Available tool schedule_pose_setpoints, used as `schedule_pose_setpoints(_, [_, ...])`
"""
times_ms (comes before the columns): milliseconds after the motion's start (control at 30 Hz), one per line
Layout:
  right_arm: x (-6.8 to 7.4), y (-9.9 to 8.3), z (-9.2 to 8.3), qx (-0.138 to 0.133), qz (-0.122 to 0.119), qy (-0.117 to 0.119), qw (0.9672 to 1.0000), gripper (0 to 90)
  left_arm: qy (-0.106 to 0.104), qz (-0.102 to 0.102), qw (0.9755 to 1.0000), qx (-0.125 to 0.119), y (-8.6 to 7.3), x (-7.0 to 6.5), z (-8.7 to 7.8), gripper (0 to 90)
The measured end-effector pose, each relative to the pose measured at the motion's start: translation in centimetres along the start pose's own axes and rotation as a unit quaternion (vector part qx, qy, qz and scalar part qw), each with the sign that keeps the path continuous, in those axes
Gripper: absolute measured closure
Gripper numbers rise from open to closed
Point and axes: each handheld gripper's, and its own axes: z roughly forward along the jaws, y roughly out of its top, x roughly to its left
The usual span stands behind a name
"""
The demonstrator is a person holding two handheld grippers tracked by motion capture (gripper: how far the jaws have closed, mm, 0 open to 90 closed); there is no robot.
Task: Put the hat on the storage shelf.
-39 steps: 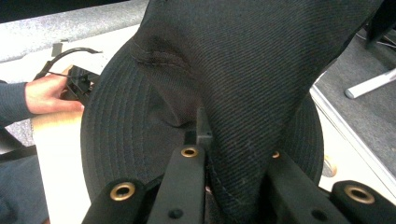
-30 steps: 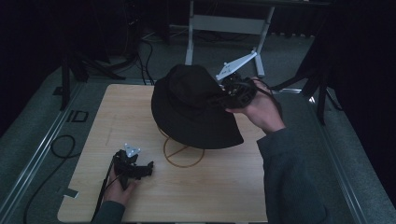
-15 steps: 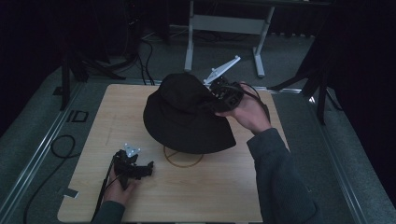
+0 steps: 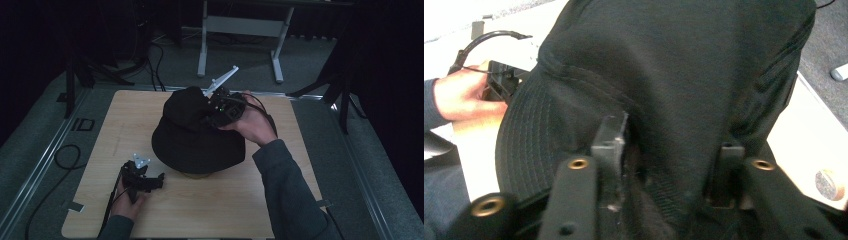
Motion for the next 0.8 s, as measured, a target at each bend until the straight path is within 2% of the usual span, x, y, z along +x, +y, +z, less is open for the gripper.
schedule_pose_setpoints(167, [-0.1, -0.1, 0.2, -0.001, 0.006, -0.007, 1.0000, 50.1, 0.001, 0.001, 1.0000, 0.000, 0.0, 0.0, 0.0, 2.6])
schedule_pose_setpoints(233, [-0.4, -0.3, 0.1, -0.004, 0.022, -0.009, 0.9997, 44.4, 0.001, 0.001, 1.0000, 0.000, 0.0, 0.0, 0.0, 2.6])
schedule_pose_setpoints(267, [-0.4, -0.3, 0.1, -0.004, 0.022, -0.009, 0.9997, 44.4, 0.001, 0.001, 1.0000, 0.000, 0.0, 0.0, 0.0, 2.6])
schedule_pose_setpoints(300, [-0.5, -0.4, 0.1, -0.004, 0.026, -0.012, 0.9996, 40.2, 0.001, 0.001, 1.0000, 0.000, 0.0, 0.0, 0.0, 2.6])
schedule_pose_setpoints(333, [-0.6, -0.5, 0.1, -0.001, 0.030, -0.030, 0.9991, 30.2, 0.000, 0.000, 1.0000, 0.000, 0.0, 0.0, 0.0, 2.6])
schedule_pose_setpoints(367, [-0.6, -0.5, 0.1, -0.001, 0.030, -0.030, 0.9991, 30.2, 0.000, 0.000, 1.0000, 0.000, 0.0, 0.0, 0.0, 2.6])
schedule_pose_setpoints(433, [-0.7, -0.6, 0.2, -0.004, 0.042, -0.049, 0.9979, 23.6, 0.000, 0.000, 1.0000, 0.000, 0.0, 0.0, 0.0, 2.6])
schedule_pose_setpoints(533, [-0.8, -0.7, 0.3, -0.001, 0.051, -0.059, 0.9970, 13.2, 0.000, -0.001, 1.0000, 0.000, 0.0, 0.0, 0.0, 2.6])
schedule_pose_setpoints(633, [-1.2, -1.0, 0.5, 0.000, 0.067, -0.061, 0.9959, 9.8, 0.000, -0.001, 1.0000, 0.000, 0.0, 0.0, 0.0, 2.6])
schedule_pose_setpoints(800, [-1.5, -1.6, 0.4, -0.002, 0.073, -0.063, 0.9953, 9.8, -0.001, 0.000, 1.0000, 0.001, 0.0, 0.0, 0.0, 2.6])
